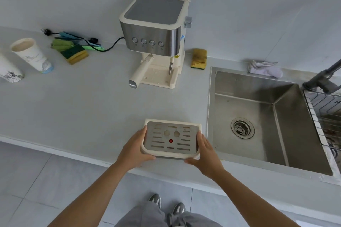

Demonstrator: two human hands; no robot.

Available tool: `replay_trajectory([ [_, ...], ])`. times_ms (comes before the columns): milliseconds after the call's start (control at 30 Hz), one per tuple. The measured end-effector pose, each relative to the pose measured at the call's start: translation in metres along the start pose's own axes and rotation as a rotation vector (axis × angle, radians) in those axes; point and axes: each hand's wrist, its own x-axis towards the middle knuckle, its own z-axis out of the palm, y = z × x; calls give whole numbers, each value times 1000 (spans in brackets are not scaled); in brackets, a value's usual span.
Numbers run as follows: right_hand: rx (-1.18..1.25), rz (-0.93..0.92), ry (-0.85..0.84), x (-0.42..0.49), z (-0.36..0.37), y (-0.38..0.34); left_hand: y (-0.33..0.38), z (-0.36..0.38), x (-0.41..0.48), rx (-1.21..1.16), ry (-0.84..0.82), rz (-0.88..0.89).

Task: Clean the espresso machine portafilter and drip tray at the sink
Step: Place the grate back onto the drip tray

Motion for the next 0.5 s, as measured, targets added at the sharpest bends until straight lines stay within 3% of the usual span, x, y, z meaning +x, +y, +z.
replay_trajectory([
  [500, 82, -66, 89, 132, -23, -69, -25, -98, 112, 14, 64, 85],
])
